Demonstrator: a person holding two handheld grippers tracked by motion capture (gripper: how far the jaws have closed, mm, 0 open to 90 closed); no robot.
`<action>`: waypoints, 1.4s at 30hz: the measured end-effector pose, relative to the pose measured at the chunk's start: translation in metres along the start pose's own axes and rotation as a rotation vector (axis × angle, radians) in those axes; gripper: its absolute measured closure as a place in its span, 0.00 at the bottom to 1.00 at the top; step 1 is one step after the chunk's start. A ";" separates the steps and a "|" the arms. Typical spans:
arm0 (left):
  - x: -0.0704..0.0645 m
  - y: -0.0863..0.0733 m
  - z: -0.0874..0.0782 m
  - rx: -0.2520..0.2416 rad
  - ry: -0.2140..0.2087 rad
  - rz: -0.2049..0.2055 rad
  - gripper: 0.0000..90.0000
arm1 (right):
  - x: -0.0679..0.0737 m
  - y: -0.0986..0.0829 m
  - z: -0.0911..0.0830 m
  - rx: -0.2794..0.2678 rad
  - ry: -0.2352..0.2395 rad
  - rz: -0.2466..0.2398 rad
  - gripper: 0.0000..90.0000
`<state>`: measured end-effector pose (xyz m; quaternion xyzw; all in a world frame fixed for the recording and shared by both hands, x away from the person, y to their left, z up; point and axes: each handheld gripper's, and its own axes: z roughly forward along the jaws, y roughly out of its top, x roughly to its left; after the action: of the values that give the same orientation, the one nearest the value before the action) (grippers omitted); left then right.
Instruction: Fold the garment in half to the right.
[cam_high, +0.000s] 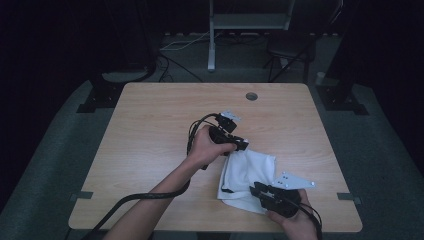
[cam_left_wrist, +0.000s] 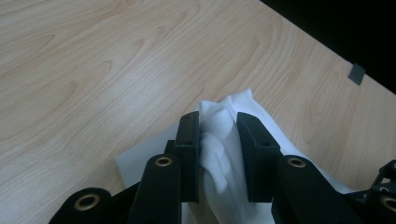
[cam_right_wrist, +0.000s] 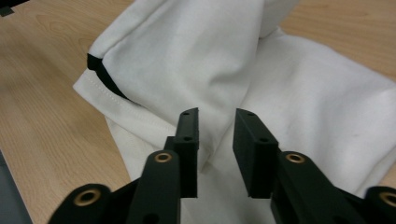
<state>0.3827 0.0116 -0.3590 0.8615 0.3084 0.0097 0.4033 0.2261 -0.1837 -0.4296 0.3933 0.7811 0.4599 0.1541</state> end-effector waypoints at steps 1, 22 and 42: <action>0.000 -0.001 0.002 -0.008 -0.005 -0.006 0.77 | 0.001 0.001 -0.001 -0.004 -0.007 -0.006 0.75; -0.025 0.000 -0.001 -0.173 -0.076 0.037 0.34 | 0.012 0.015 -0.012 -0.058 -0.035 -0.024 0.54; -0.022 -0.071 -0.057 -0.125 -0.078 0.172 0.33 | -0.009 0.044 -0.011 -0.096 -0.109 0.047 0.39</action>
<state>0.3125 0.0737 -0.3651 0.8577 0.2161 0.0301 0.4656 0.2464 -0.1853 -0.3885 0.4281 0.7392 0.4781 0.2044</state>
